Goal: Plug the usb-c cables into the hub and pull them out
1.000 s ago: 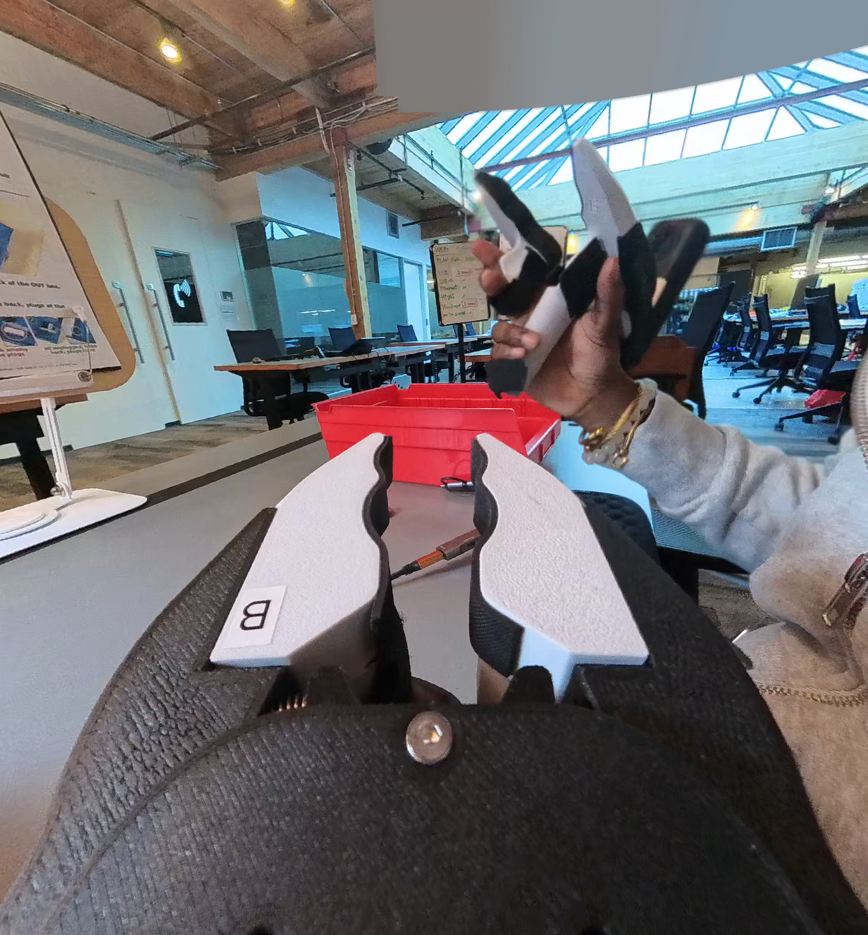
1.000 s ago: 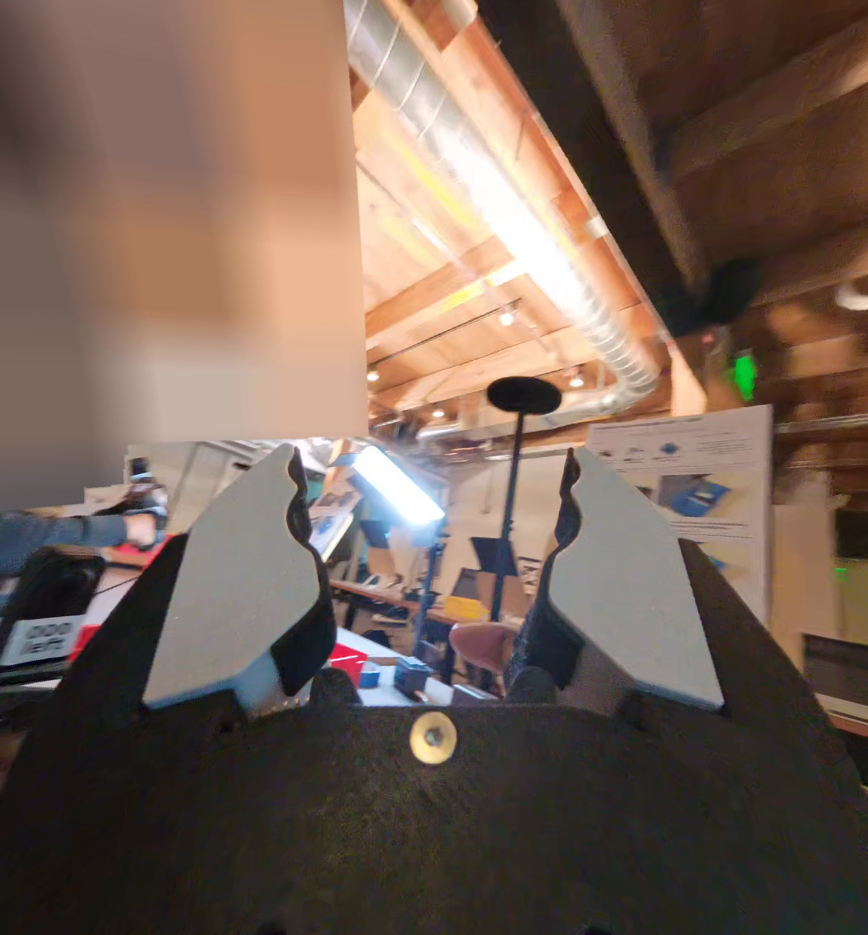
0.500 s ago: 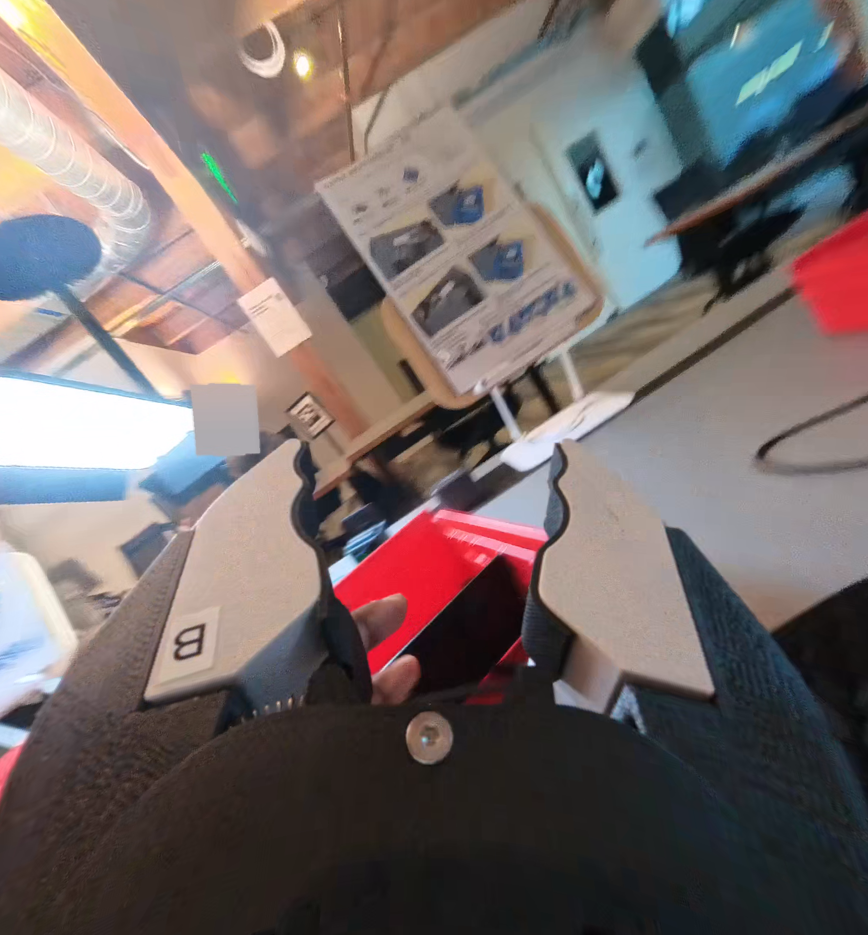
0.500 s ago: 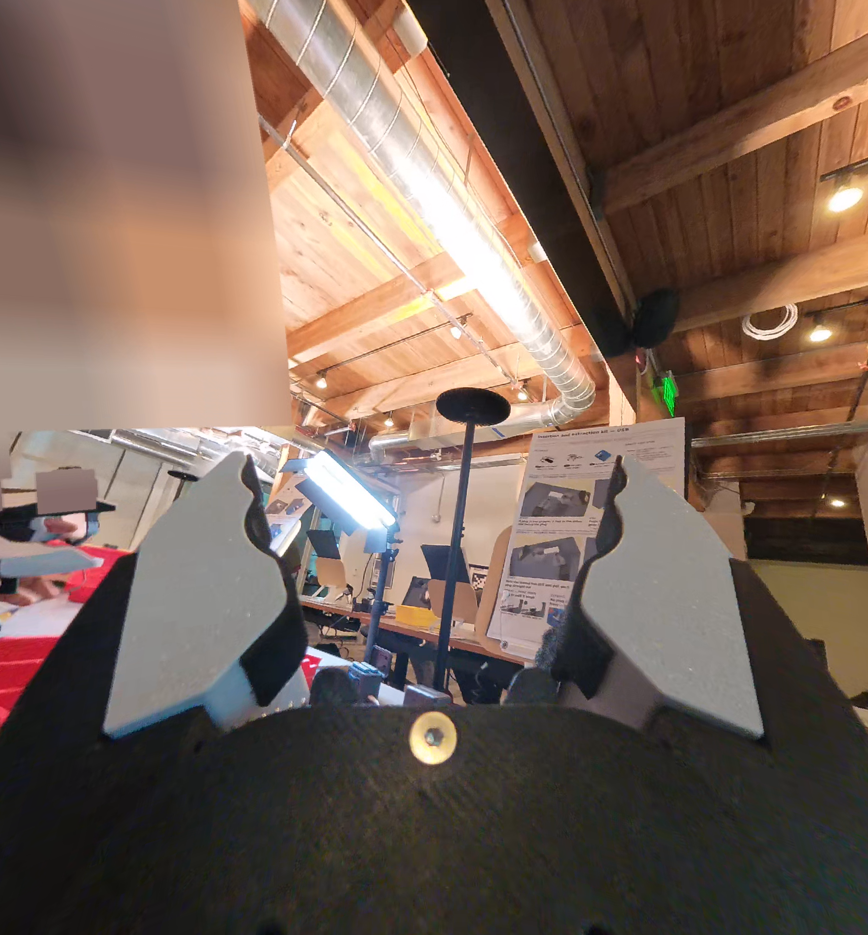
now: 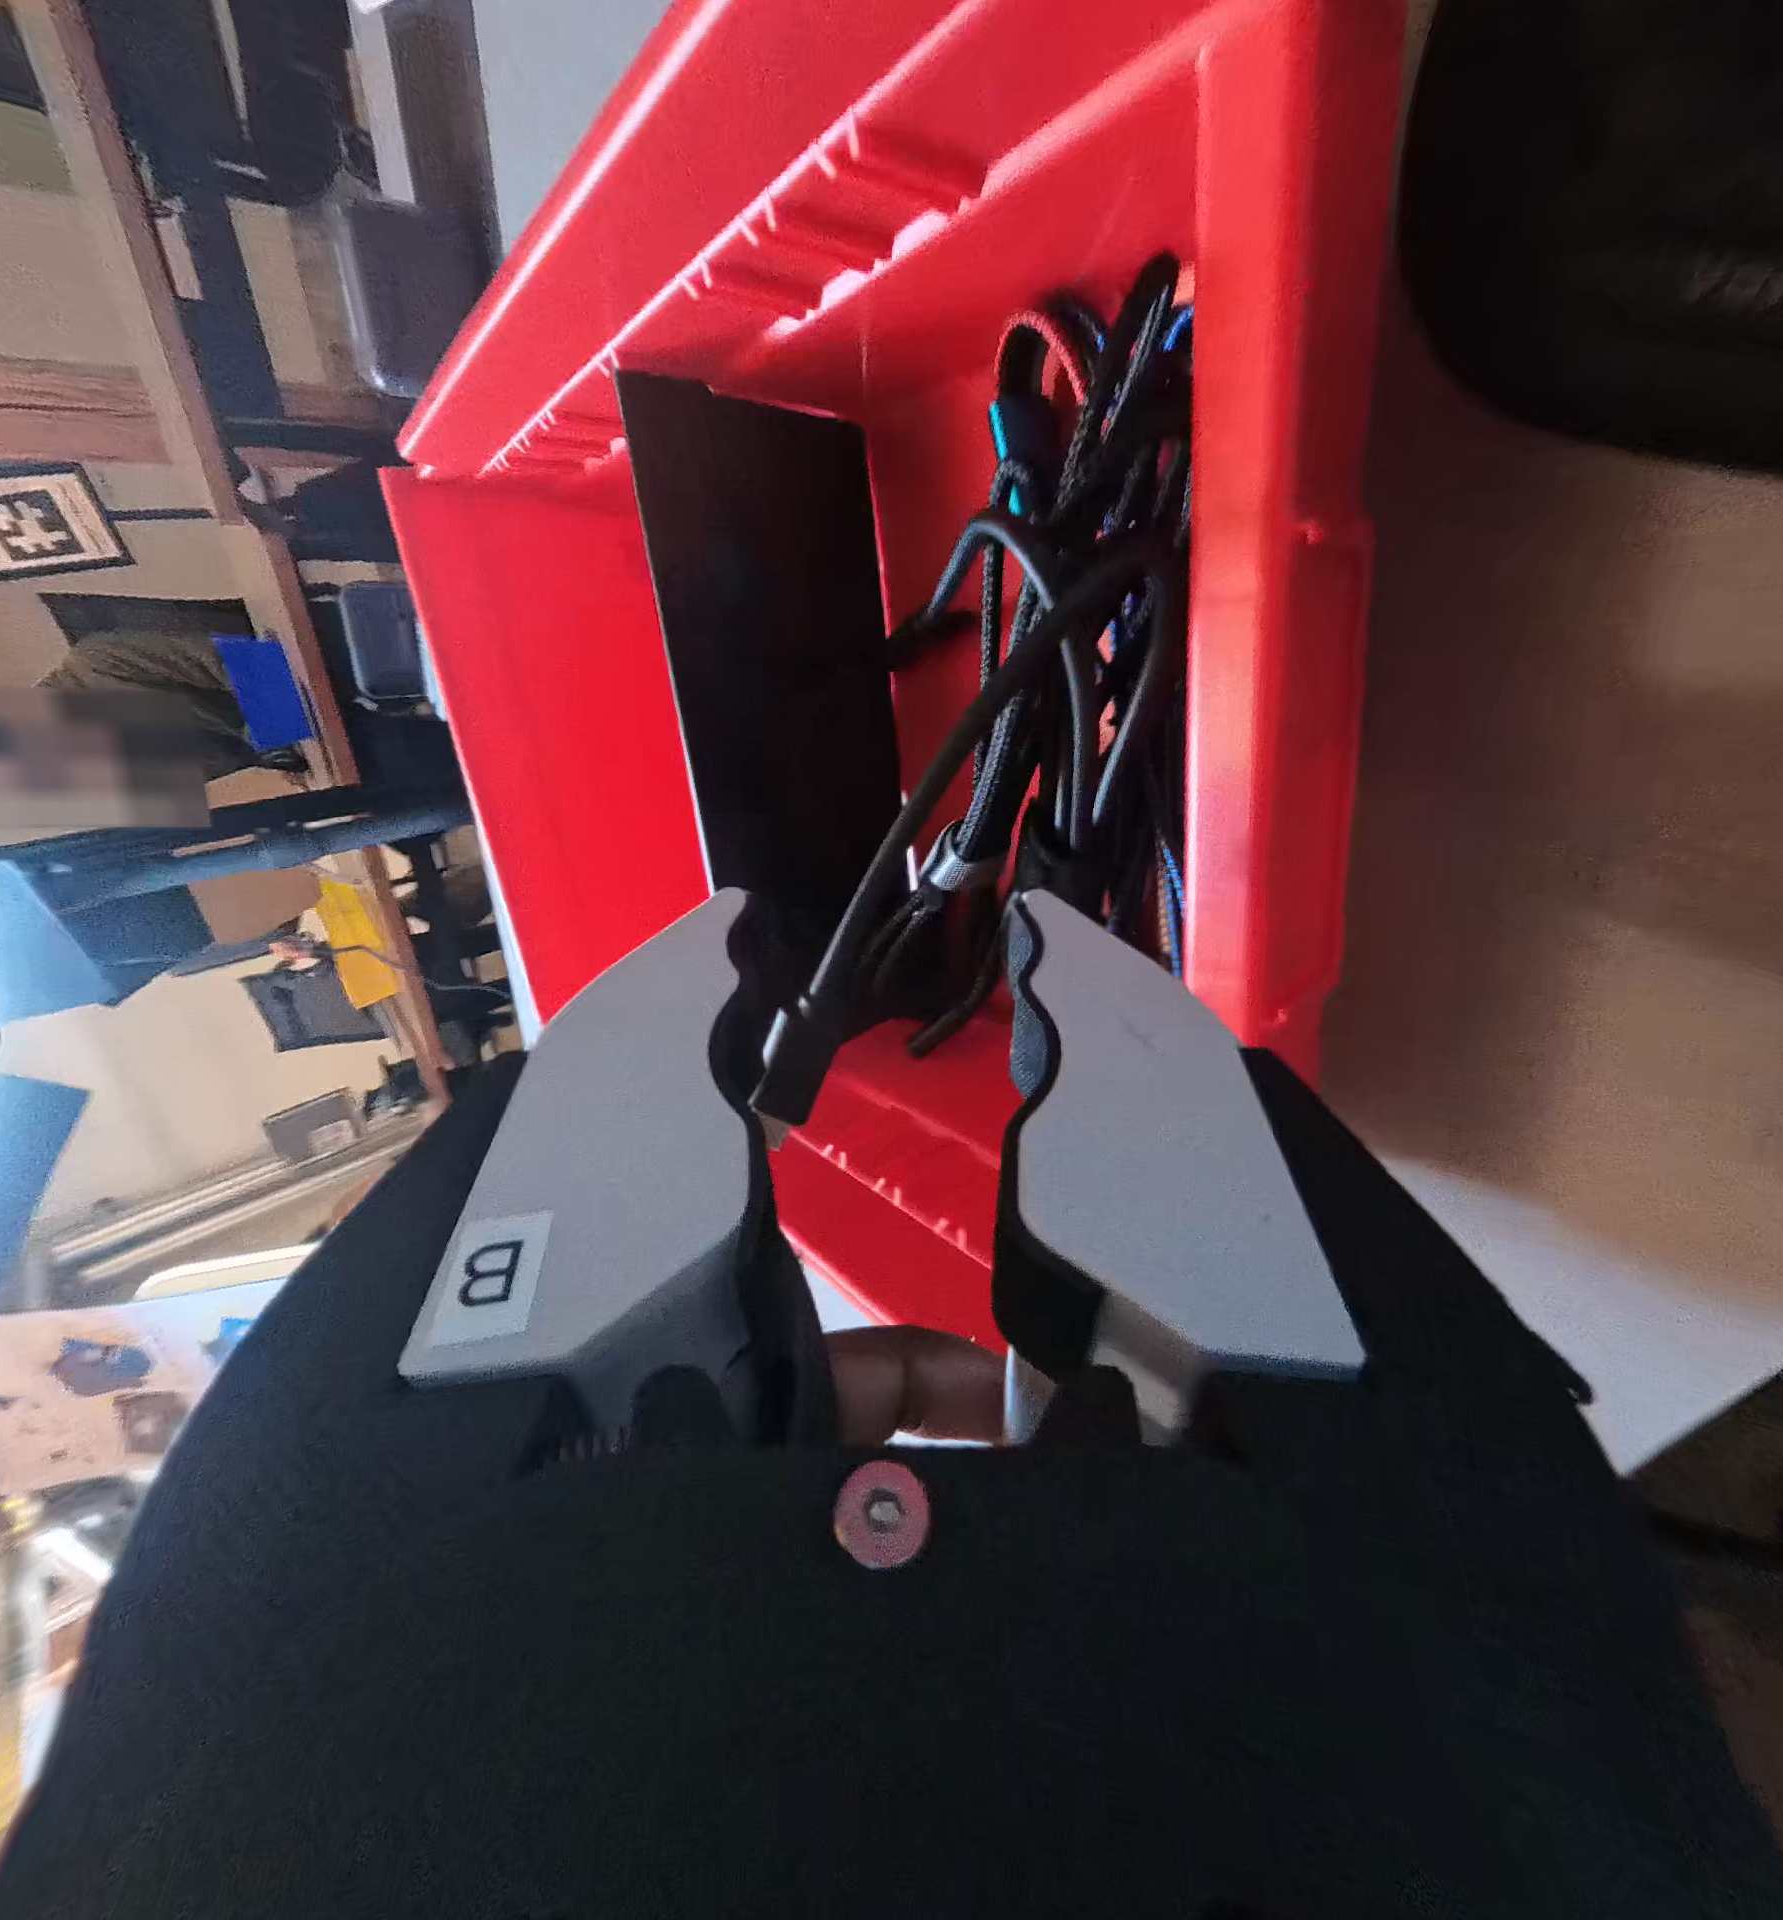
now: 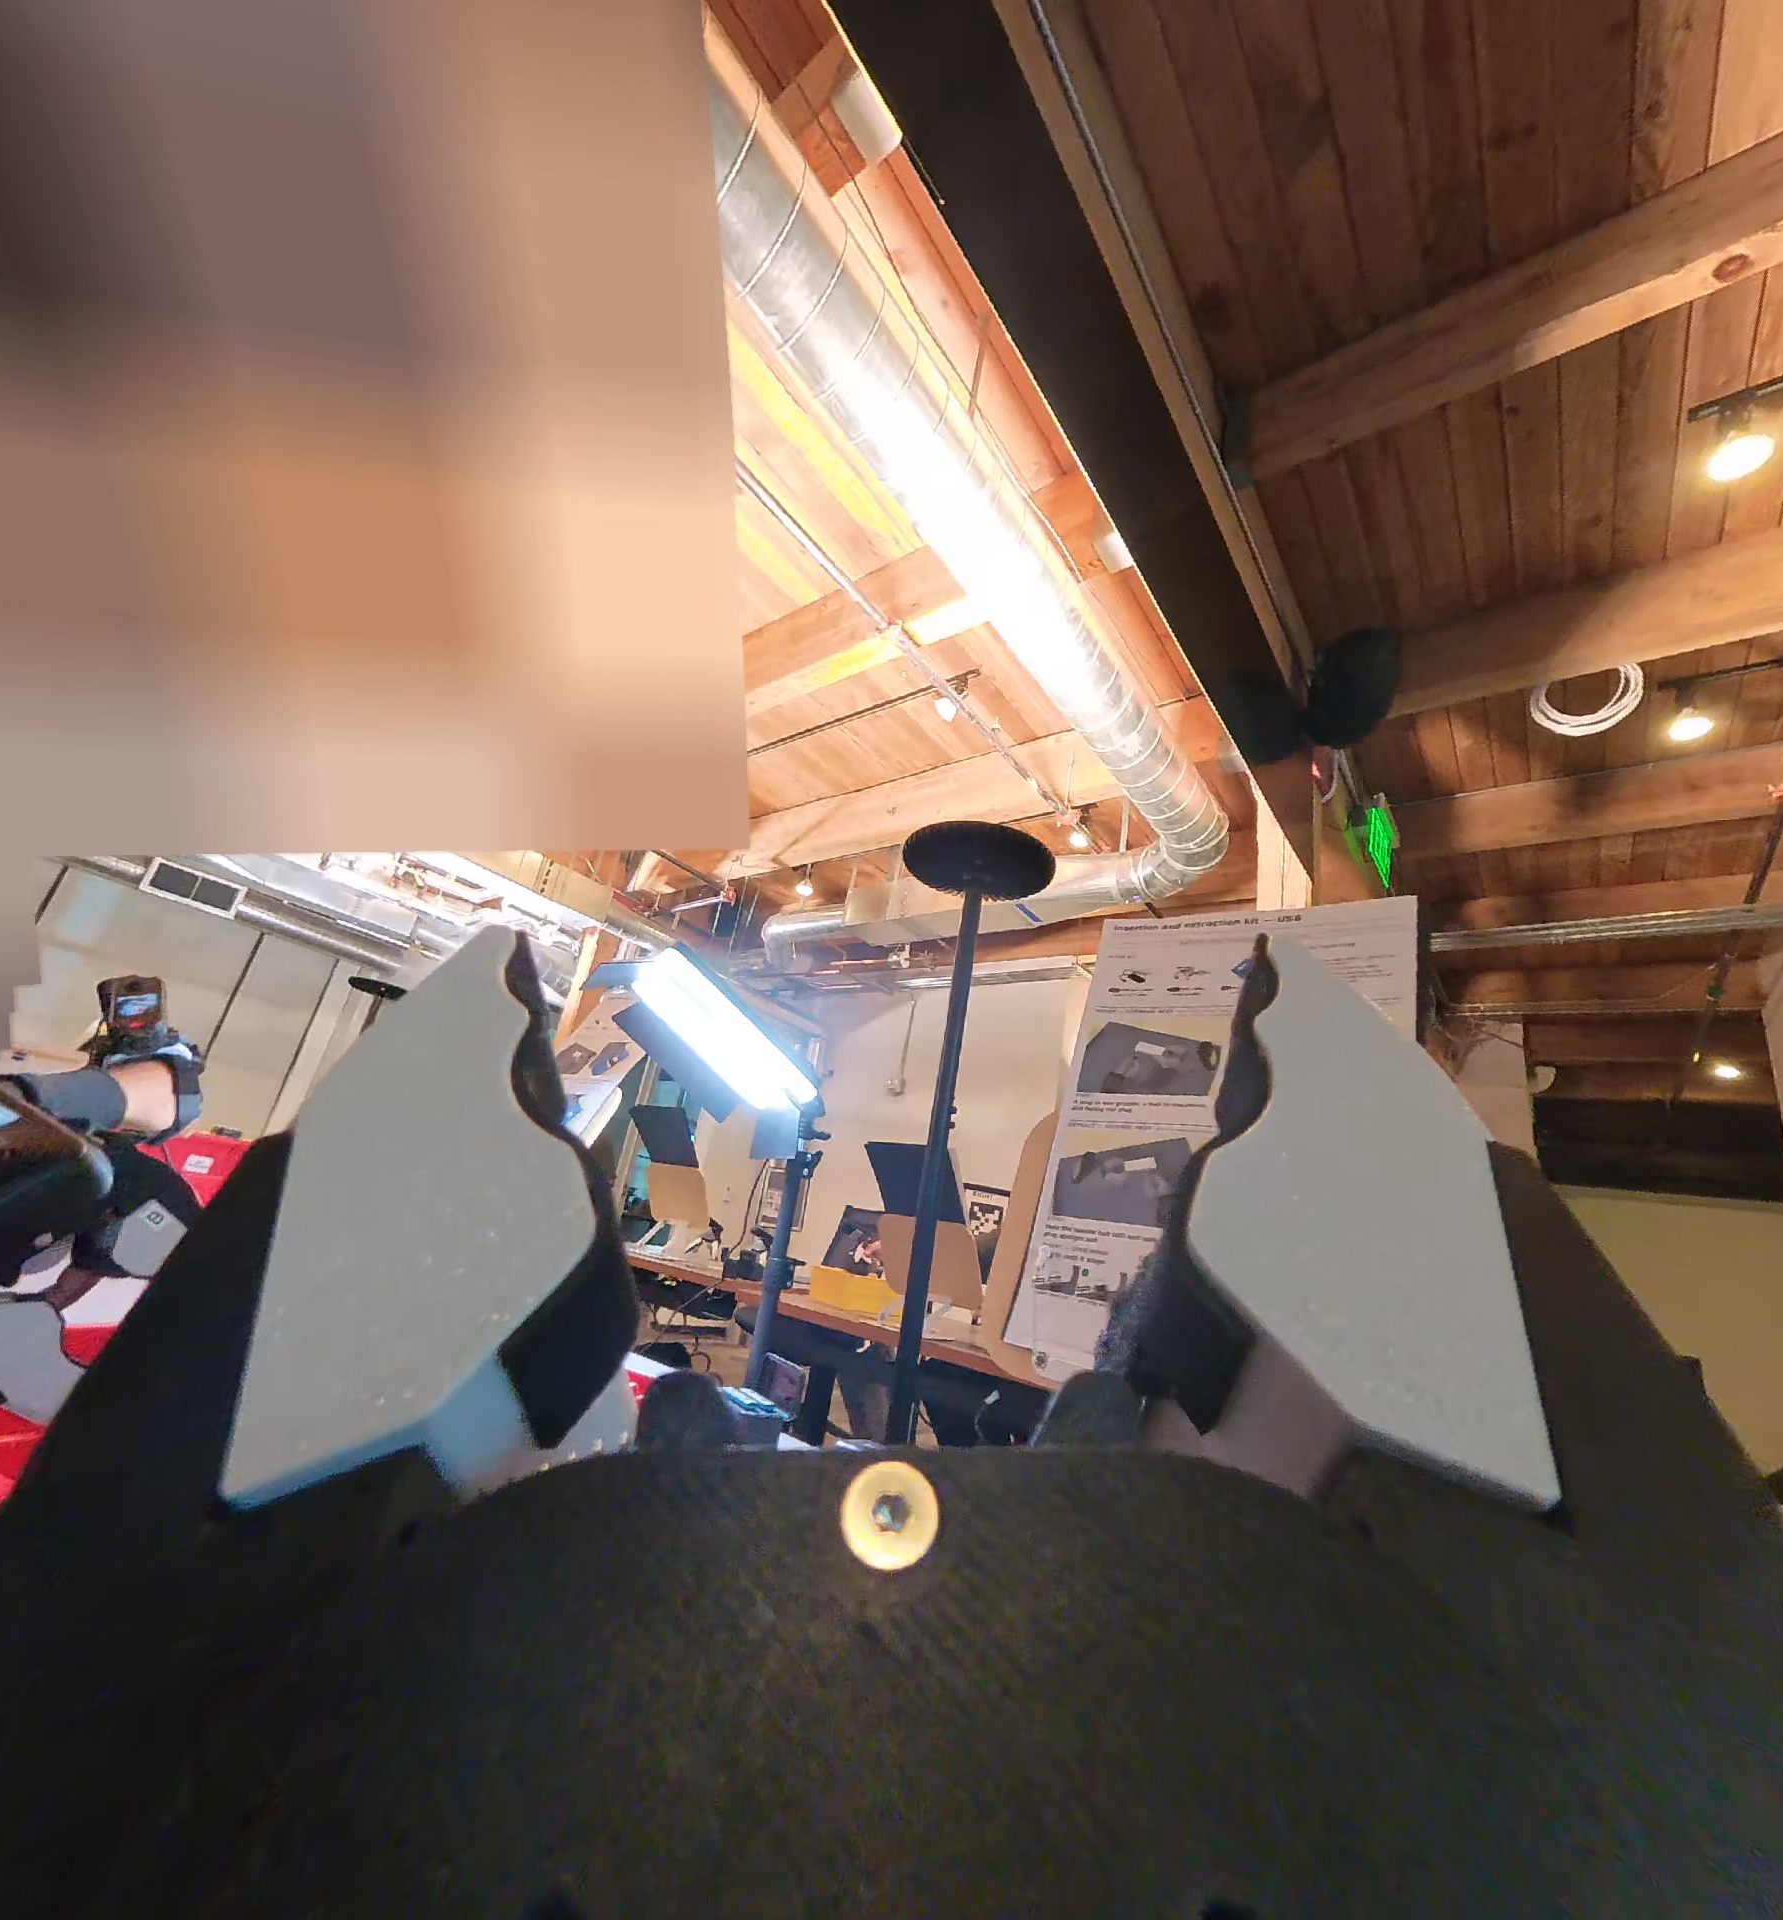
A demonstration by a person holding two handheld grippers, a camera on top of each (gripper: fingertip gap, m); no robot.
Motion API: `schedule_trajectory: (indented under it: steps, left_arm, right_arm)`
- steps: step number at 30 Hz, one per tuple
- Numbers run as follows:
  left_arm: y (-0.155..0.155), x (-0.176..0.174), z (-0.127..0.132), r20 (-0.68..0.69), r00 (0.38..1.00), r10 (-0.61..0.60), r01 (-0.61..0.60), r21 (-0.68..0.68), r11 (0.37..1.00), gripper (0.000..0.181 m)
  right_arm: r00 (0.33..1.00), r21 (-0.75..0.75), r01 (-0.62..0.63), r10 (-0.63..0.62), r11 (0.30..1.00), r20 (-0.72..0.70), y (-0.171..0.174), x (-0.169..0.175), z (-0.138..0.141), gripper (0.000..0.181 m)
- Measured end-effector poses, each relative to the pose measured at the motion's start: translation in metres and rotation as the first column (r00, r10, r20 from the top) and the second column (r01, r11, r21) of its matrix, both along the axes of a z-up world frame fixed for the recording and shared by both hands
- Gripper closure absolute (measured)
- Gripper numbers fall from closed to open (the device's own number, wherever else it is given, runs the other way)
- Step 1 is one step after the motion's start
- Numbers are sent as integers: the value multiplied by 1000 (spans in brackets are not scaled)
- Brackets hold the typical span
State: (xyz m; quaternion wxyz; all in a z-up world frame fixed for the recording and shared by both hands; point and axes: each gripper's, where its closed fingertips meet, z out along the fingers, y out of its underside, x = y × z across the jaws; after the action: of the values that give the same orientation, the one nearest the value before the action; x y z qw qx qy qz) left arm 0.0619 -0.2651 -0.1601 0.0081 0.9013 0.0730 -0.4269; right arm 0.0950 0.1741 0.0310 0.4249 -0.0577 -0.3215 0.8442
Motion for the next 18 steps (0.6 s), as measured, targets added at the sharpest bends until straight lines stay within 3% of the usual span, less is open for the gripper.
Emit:
schedule_trajectory:
  steps: [4, 6, 13, 18]
  left_arm:
    - [-3, -12, -5, -39, 999, -7, 7, -12, 1000, 161]
    - [-9, -13, -2, -37, 998, 48, -47, 32, 998, 174]
    - [-24, -17, 68, -207, 968, 141, -68, 325, 943, 176]
    - [-14, -21, 115, -279, 947, 158, 46, 604, 796, 177]
  right_arm:
    - [1000, -25, -7, 7, 1000, 12, 6, -3, -1, 60]
    - [1000, -35, -12, 13, 999, 23, 7, -5, -2, 62]
    - [999, -52, 0, 2, 999, 34, 10, -8, -3, 66]
    - [999, -76, -5, 8, 997, 41, 15, -8, -2, 68]
